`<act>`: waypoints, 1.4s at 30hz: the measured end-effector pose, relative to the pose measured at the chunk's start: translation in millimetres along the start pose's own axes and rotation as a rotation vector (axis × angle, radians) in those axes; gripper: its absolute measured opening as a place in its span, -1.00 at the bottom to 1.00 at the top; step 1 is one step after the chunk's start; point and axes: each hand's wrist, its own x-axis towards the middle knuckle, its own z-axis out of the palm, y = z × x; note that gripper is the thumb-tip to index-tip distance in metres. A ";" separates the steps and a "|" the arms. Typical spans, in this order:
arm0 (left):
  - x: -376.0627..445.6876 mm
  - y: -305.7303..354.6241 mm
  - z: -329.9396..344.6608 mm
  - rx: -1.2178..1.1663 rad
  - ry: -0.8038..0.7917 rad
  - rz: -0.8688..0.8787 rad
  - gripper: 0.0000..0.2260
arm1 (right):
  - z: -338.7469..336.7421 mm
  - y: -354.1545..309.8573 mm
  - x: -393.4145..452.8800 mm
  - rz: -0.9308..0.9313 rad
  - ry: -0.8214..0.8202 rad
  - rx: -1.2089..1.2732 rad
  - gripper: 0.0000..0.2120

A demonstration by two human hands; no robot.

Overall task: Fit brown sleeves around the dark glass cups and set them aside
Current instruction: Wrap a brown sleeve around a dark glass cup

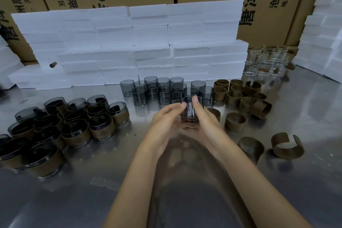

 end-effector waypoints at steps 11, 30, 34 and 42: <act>3.8 -0.7 -5.4 0.099 0.142 0.141 -0.85 | 3.7 2.2 4.7 -0.047 0.094 0.028 -0.60; 1.4 3.2 -6.8 -0.075 0.012 0.051 -0.70 | 1.3 -6.9 -0.8 0.007 0.099 -0.016 -0.45; -0.1 3.4 -3.8 0.021 -0.087 -0.008 -0.69 | 3.9 -8.0 -4.8 0.103 -0.081 0.038 -0.28; 2.2 -2.0 -0.5 0.179 0.098 0.146 -0.81 | 5.8 -10.4 -5.7 0.116 -0.061 0.101 -0.38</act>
